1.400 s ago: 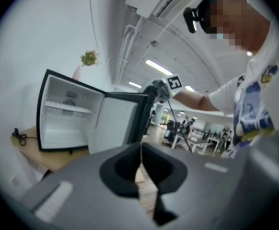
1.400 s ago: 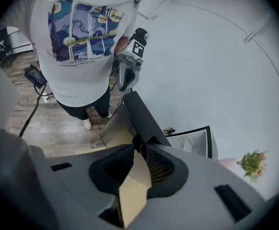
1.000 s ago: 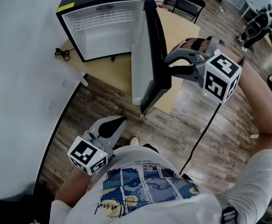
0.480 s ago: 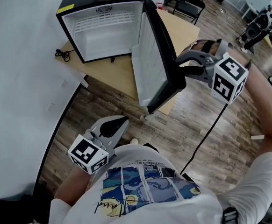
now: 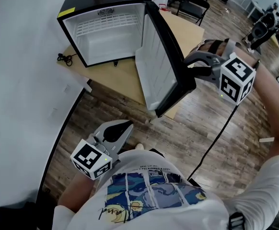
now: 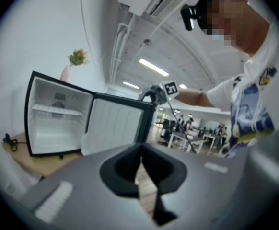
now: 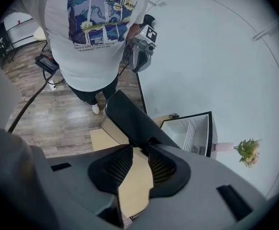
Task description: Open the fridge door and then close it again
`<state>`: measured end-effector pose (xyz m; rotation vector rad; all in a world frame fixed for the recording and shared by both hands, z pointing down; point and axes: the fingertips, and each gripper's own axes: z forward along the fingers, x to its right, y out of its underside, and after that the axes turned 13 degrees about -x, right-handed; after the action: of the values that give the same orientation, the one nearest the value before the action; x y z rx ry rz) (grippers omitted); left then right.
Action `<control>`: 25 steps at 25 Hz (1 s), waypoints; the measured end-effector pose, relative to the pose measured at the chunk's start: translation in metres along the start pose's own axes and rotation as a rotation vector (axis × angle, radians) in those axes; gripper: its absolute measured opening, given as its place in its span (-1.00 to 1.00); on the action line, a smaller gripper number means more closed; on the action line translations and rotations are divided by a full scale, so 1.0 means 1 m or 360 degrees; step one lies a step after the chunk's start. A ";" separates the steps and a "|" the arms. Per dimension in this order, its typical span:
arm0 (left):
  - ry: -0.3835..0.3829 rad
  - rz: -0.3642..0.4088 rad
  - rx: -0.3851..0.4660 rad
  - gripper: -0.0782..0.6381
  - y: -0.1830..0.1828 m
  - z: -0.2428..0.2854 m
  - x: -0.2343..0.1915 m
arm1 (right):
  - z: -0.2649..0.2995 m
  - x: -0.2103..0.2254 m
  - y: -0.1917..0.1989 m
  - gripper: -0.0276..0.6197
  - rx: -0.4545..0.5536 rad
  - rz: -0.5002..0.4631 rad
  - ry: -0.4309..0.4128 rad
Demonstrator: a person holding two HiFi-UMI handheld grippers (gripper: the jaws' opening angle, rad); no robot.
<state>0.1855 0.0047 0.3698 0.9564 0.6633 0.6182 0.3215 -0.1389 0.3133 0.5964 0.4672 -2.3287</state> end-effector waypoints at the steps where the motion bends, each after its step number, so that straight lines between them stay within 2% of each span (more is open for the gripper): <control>1: -0.0001 0.0000 0.0000 -0.74 0.000 0.000 -0.001 | 0.000 0.000 0.000 -0.68 -0.0005 -0.0004 0.0001; 25: 0.0022 -0.0001 -0.0007 -0.74 0.002 0.000 0.000 | 0.001 0.001 0.001 -0.68 -0.0016 0.0013 0.0008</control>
<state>0.1855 0.0057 0.3717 0.9487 0.6745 0.6258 0.3212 -0.1403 0.3134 0.5985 0.4778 -2.3160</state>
